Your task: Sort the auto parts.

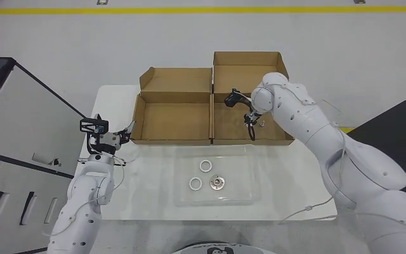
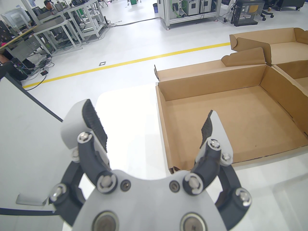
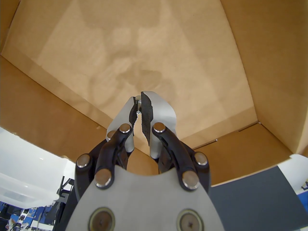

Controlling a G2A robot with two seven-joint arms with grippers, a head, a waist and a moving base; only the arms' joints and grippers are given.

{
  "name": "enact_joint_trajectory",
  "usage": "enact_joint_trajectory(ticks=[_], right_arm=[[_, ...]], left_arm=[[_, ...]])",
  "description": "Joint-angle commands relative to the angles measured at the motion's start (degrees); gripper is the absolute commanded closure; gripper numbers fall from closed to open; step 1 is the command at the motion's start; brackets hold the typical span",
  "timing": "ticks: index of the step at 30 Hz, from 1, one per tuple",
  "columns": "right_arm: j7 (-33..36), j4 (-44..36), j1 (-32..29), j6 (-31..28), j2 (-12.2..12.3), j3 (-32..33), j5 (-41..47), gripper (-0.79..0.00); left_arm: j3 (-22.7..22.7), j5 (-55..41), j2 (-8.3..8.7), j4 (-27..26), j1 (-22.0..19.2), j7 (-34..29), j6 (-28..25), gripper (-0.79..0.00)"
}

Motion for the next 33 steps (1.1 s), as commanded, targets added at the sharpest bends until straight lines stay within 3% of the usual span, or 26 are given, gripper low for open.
enact_joint_trajectory(ticks=[1,5,6,7,16,19,21,22,23,25,27,33], right_arm=[[0.0,0.7,0.1,-0.1,-0.3,0.0,-0.2,0.0],[-0.1,2.0,0.3,-0.1,-0.9,0.1,-0.3,0.0],[-0.1,2.3,0.4,-0.2,-1.1,0.1,-0.4,-0.086],[-0.1,2.6,0.4,-0.2,-1.2,0.2,-0.4,-0.108],[-0.4,4.7,0.6,-0.8,-2.2,0.6,-0.8,-0.16],[-0.3,5.2,0.9,-0.9,-2.4,1.0,-1.0,-0.336],[-0.2,5.2,1.1,-1.0,-2.4,1.3,-1.0,-0.388],[-0.3,5.2,1.3,-1.0,-2.3,1.5,-1.1,-0.453],[-0.3,5.2,1.3,-1.0,-2.2,1.8,-1.1,-0.573],[-0.3,4.8,1.6,-1.0,-2.0,2.4,-1.0,-0.634],[-0.2,4.4,1.8,-0.8,-1.7,3.0,-1.2,-0.757],[0.1,1.2,1.8,0.4,0.1,6.7,0.8,-0.785]], left_arm=[[0.0,0.0,0.0,0.0,0.0,0.0,0.0,-0.785],[0.0,0.0,0.0,0.0,0.0,0.0,0.0,-0.785],[0.0,0.0,0.0,0.0,0.0,0.0,0.0,-0.785],[0.0,0.0,0.0,0.0,0.0,0.0,0.0,-0.785],[0.0,0.0,0.0,0.0,0.0,0.0,0.0,-0.785],[0.0,0.0,0.0,0.0,0.0,0.0,0.0,-0.785],[0.0,0.0,0.0,0.0,0.0,0.0,0.0,-0.785],[0.0,0.0,0.0,0.0,0.0,0.0,0.0,-0.785],[0.0,0.0,0.0,0.0,0.0,0.0,0.0,-0.785],[0.0,0.0,0.0,0.0,0.0,0.0,0.0,-0.785],[0.0,0.0,0.0,0.0,0.0,0.0,0.0,-0.785],[0.0,0.0,0.0,0.0,0.0,0.0,0.0,-0.785]])
